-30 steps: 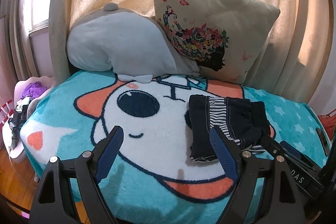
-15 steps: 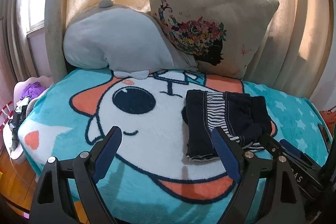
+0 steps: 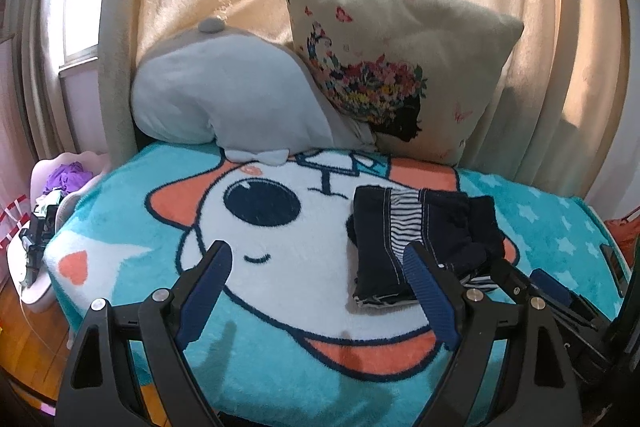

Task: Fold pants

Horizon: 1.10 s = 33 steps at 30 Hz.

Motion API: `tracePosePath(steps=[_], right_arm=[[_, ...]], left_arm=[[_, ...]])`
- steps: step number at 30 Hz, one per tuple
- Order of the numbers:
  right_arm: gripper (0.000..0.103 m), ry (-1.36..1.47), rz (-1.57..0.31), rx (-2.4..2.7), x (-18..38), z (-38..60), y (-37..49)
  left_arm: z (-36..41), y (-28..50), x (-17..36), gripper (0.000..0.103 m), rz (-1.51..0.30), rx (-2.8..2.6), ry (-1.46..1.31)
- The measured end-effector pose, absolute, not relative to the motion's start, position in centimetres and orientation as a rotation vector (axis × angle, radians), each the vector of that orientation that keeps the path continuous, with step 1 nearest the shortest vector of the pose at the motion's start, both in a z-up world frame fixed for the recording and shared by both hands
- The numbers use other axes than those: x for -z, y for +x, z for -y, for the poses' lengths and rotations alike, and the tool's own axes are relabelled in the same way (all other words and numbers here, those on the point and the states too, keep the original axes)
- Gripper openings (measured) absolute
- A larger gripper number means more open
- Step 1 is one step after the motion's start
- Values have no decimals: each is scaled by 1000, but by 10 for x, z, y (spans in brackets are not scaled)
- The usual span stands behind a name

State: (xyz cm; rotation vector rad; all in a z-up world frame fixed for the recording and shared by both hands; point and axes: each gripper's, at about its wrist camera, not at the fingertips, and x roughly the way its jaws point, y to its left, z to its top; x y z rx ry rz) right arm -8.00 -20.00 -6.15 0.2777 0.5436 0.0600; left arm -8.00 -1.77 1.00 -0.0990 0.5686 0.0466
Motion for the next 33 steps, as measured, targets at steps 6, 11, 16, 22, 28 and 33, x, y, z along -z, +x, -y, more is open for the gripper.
tracePosePath(steps=[6,11,16,22,28,33], right_arm=[[82,269,-513,-63,54,194,-91],[83,259,-514,-63,53,190,-93],[83,249,-518,-58,55,188,-93],[83,251,-537,-45,61,192,-85],[83,266,-550,-28,66,200,-76],[83,269,-569,-24,72,201,-70]], left_arm=[[12,-90,-18,88,-535,-47,-116],[10,-95,-20,88,-533,-38,-122],[11,-94,-17,88,-545,-13,-128],[15,-85,-10,89,-573,15,-133],[18,-74,-2,89,-607,13,-131],[19,-66,6,89,-639,16,-135]])
